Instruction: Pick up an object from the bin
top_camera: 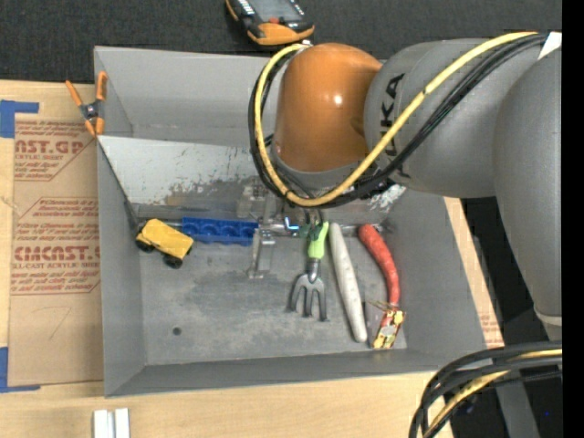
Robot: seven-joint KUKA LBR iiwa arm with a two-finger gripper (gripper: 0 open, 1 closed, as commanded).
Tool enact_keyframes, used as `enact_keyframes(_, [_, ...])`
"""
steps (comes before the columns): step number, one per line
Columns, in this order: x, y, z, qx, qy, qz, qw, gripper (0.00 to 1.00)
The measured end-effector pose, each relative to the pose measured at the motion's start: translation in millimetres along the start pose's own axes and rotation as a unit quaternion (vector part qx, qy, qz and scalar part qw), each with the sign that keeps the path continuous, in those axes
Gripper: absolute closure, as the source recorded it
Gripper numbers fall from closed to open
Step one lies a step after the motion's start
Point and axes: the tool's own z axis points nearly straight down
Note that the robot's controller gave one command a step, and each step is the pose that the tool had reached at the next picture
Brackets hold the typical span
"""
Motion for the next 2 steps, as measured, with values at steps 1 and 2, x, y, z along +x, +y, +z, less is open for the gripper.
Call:
enact_keyframes(1, [-1.8,-0.9,-4.9,0.000,-0.0040,0.001,1.0000,0.00])
enact_keyframes(2, [-16.8,58.6,124.6,-0.004,-0.0072,0.039,0.9992,0.00])
